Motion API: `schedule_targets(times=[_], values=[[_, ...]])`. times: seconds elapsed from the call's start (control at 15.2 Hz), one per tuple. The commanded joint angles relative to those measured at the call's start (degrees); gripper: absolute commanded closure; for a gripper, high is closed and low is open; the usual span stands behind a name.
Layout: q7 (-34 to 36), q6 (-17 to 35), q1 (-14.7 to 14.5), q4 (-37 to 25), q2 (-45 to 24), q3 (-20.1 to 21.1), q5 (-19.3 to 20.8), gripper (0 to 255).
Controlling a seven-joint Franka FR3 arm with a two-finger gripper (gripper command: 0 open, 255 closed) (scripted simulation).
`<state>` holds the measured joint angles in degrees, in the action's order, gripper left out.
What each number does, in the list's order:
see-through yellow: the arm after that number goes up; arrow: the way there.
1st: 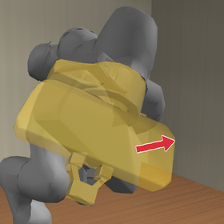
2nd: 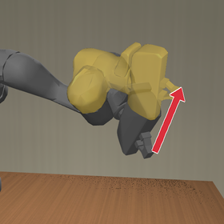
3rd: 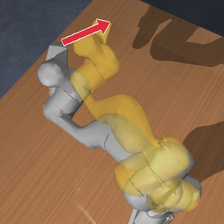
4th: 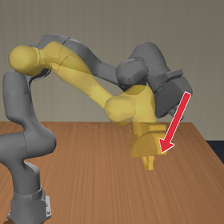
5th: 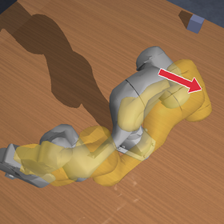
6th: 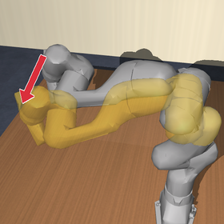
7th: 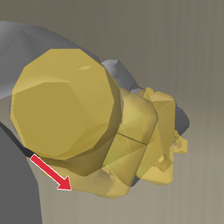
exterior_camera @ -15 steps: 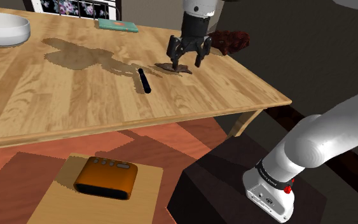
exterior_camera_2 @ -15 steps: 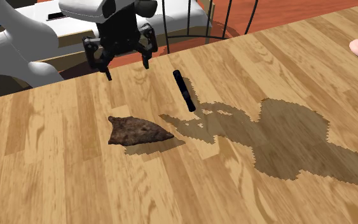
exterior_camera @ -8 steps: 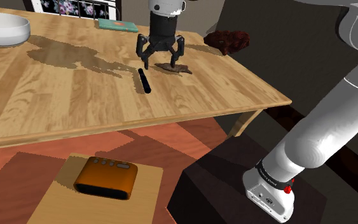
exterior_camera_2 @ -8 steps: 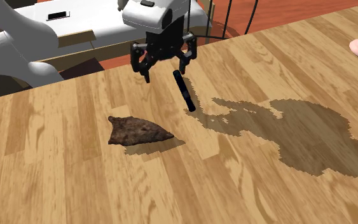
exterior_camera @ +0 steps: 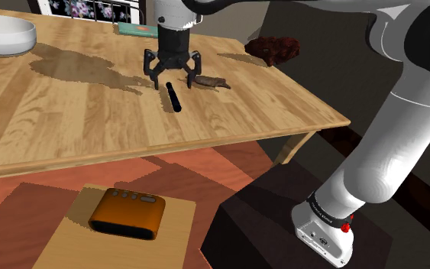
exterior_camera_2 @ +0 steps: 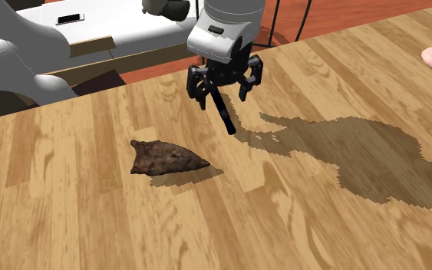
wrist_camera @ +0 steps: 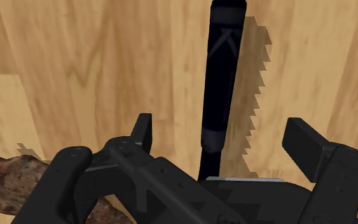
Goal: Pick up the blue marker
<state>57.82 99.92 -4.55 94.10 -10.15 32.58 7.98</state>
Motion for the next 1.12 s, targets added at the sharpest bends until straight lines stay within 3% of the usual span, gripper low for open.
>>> schedule_targets(times=[0.0, 0.2, 0.26, 0.86, 1.06], values=[[0.16, 1.53, 0.04, 1.39, -0.14, -0.06, 0.12, 0], [0.26, 2.72, 0.08, 2.51, -0.23, -0.09, 0.20, 0], [0.22, 2.69, 0.11, 2.52, -0.18, -0.10, 0.18, 255], [0.26, 2.71, 0.08, 2.50, -0.23, -0.09, 0.20, 255], [0.08, 0.46, 0.00, 0.36, -0.09, -0.02, 0.06, 255]])
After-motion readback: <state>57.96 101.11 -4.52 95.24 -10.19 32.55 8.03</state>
